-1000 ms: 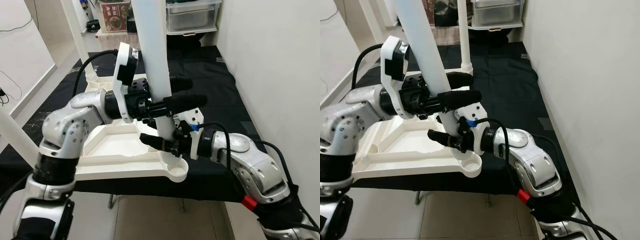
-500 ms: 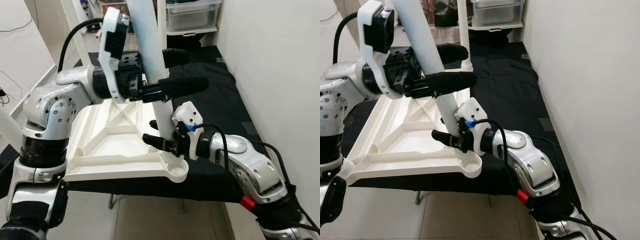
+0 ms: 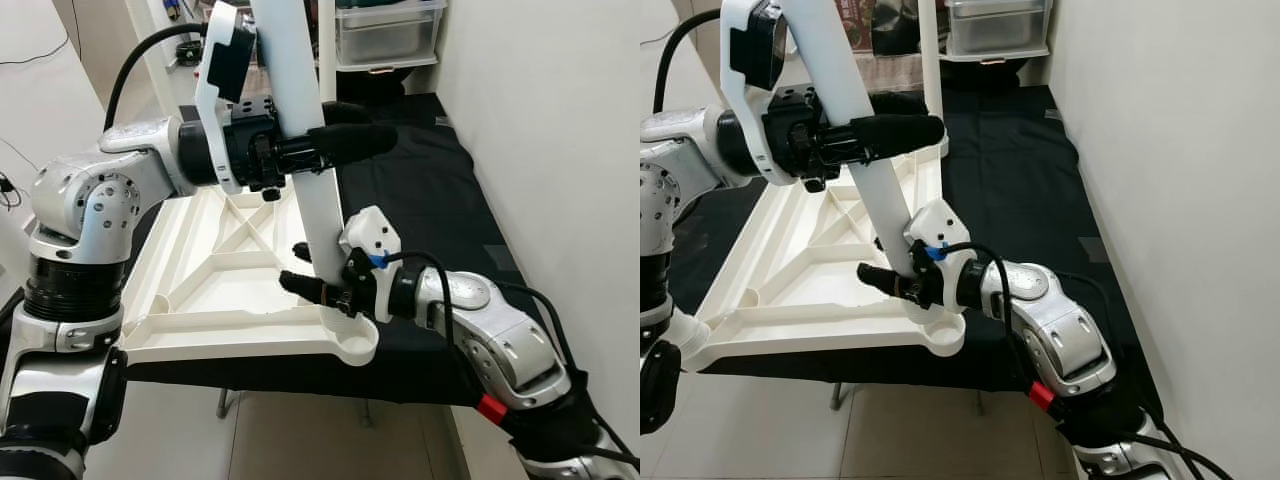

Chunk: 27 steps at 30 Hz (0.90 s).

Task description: Building children table

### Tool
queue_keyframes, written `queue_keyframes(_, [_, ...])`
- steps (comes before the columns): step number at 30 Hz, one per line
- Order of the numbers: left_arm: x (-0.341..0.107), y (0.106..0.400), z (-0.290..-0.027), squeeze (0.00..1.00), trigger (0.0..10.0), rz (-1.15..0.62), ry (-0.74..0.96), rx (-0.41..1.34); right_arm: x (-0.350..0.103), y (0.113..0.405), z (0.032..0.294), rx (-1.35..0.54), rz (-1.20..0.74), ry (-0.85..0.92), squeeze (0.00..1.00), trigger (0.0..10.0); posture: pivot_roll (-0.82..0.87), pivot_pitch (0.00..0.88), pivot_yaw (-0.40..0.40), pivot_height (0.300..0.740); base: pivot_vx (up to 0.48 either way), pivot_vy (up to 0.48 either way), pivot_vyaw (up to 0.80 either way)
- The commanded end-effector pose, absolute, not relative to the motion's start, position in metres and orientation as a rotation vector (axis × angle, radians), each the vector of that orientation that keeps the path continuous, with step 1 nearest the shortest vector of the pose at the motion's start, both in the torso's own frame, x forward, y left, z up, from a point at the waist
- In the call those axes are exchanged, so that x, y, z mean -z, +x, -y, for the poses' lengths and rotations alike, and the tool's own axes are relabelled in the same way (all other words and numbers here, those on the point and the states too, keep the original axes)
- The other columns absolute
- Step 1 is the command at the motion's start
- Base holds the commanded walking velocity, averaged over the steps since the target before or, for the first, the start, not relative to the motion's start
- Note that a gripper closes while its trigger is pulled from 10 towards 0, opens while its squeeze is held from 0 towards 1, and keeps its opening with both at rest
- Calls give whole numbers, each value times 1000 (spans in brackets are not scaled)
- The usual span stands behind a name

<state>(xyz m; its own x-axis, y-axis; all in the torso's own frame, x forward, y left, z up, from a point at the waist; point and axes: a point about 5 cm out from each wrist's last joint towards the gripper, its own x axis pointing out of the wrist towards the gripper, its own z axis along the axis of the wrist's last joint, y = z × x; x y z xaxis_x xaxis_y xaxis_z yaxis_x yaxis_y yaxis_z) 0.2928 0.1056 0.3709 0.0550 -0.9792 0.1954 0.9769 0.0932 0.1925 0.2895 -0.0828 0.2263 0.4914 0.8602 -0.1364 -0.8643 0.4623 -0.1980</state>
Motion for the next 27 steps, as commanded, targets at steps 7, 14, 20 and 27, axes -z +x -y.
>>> queue_keyframes(7, [-378,291,-102,0,0,313,-19,1531,-223,294,77,-1029,-23,-271,1000,10000,-19,60,60,740,0,0,0])
queue_keyframes(14, [-370,291,-98,0,0,280,31,1554,-229,295,71,-1051,-15,-296,1000,10000,-26,66,55,740,0,0,0])
queue_keyframes(20, [-368,287,-93,0,0,276,31,1567,-229,293,69,-1080,-42,-290,51,10000,-26,67,53,740,0,0,0])
queue_keyframes(27, [-367,281,-86,0,0,271,72,1571,-238,289,67,-1113,-58,-211,0,10000,-31,69,53,740,0,0,0])
